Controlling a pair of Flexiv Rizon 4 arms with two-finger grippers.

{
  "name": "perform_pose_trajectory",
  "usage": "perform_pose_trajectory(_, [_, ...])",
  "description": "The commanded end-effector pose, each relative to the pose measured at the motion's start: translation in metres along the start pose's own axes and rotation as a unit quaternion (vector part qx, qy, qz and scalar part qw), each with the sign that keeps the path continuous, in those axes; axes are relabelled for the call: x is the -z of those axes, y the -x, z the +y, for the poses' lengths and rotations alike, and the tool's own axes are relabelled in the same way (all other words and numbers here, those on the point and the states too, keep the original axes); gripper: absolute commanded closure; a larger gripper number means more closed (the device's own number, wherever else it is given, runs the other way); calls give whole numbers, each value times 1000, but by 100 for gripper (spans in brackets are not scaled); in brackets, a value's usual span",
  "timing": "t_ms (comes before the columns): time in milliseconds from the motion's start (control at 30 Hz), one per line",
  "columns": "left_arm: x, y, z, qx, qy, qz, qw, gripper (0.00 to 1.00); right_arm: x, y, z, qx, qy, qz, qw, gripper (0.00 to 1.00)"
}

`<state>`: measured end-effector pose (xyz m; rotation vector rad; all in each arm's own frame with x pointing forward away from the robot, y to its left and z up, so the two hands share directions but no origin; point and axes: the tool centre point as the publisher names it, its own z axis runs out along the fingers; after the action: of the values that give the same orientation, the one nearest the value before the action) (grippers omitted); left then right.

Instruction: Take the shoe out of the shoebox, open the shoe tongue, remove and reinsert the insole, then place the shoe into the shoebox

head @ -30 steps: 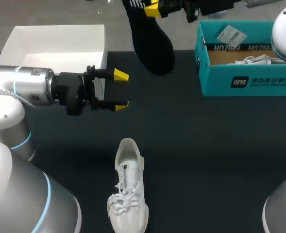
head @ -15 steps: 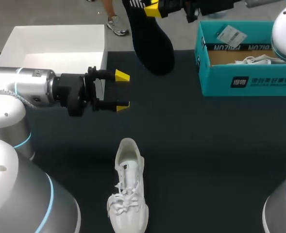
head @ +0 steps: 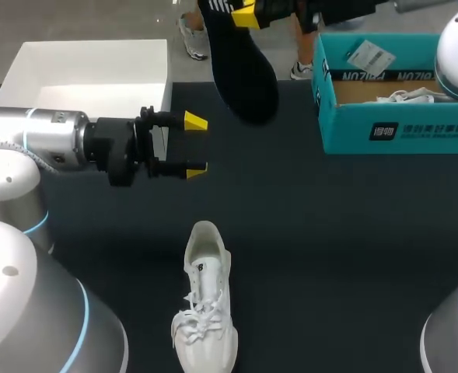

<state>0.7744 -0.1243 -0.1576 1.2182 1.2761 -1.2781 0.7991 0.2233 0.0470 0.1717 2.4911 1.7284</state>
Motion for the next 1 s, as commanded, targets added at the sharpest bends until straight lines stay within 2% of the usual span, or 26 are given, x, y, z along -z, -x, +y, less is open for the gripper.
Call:
perform_pose_trajectory(33, [-1,-1,1,-1,0,-1,1000,0,0,1,-8,-19,11,9,1000,100])
perform_pose_trajectory(167, [-1,-1,1,-1,0,-1,1000,0,-2,4,-12,-54,18,18,998,100])
perform_pose_trajectory(533, [-1,-1,1,-1,0,-1,1000,0,-15,15,-27,-141,2,51,989,100])
perform_pose_trajectory(867, [-1,-1,1,-1,0,-1,1000,0,-23,8,-52,-199,24,61,978,100])
perform_pose_trajectory(1000, [-1,-1,1,-1,0,-1,1000,0,-24,7,-53,-198,24,59,978,100])
